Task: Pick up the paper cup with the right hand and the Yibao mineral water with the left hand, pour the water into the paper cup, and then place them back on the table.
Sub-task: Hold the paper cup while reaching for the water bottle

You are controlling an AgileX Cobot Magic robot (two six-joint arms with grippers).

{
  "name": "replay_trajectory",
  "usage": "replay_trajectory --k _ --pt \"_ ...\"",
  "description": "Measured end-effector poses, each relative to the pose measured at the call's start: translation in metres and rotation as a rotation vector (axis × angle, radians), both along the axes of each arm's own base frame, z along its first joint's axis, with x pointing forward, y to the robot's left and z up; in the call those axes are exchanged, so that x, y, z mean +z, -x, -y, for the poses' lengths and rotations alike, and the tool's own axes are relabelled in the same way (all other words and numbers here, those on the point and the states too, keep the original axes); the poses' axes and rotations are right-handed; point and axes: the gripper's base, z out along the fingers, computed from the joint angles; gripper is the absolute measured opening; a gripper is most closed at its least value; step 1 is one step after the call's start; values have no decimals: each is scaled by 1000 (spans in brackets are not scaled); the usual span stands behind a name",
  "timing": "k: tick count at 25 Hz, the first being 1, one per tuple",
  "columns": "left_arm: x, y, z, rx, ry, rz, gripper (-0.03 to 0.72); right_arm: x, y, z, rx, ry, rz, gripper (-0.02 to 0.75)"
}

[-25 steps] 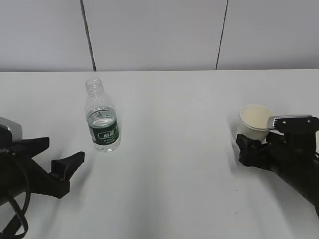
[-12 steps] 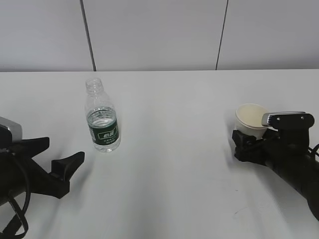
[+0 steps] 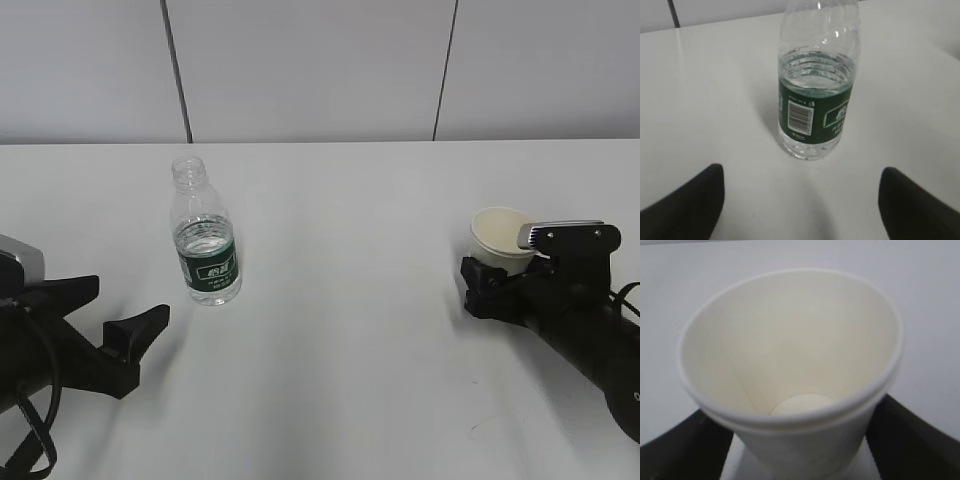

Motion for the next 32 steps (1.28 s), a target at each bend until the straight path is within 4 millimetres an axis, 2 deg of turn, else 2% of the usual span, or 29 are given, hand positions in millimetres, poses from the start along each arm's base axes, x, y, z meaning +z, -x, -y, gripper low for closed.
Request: replay_trajectory --k 6,13,18,26,32 --pt "-3 0 0 0 -3 -11 574 1 -3 0 0 -2 10 624" --pt "-9 0 0 1 -13 -39 574 1 -3 0 0 -2 11 533" --pt "-9 -1 0 1 -11 -33 574 1 -3 0 0 -2 12 512" --pt "-2 -15 5 -2 5 14 574 1 -2 -9 99 4 14 510" --pt "-3 -33 14 -28 13 46 574 1 -1 -12 144 7 14 510"
